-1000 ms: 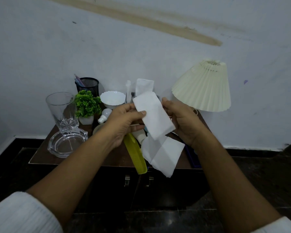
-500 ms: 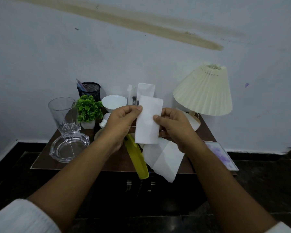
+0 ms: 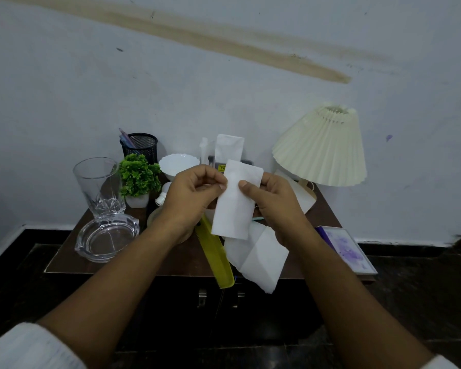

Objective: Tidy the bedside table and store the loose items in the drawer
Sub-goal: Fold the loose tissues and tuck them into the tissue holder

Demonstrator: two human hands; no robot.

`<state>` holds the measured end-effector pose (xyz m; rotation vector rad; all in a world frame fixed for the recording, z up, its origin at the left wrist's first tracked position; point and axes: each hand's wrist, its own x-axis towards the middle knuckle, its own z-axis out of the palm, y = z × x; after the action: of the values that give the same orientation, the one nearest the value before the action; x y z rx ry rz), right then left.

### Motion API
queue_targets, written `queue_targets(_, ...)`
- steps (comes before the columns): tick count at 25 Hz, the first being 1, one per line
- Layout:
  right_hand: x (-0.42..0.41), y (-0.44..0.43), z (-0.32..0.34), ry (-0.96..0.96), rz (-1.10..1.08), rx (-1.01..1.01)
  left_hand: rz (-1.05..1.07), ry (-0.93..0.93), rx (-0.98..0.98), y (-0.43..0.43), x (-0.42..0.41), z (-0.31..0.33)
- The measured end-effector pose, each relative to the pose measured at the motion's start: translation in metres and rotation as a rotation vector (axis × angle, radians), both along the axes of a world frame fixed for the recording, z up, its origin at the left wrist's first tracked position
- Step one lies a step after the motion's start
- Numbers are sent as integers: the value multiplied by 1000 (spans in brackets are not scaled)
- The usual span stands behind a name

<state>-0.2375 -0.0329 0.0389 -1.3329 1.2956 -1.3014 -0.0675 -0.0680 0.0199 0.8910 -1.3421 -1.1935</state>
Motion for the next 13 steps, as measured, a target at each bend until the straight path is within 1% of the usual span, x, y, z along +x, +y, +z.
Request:
queue_targets(2, -1, 0, 1, -17, -48, -6, -27, -39, -21, 3, 1, 3)
queue_targets(4, -2, -1, 2, -45, -137, 0, -42, -36, -20, 4, 2, 6)
queue_targets(6, -3, -2, 2, -21, -178, -29, -69, -23, -2, 3, 5, 6)
queue_targets(9, -3, 0, 4, 32, -161, -91, -140, -2, 46, 2, 8, 7)
queue_targets(11, -3, 1, 7, -10, -101, -74, -190, -4, 76, 2, 9, 6)
queue_targets(13, -5, 2, 7, -60, -8, -15, -245, -41, 94, 0, 11, 5)
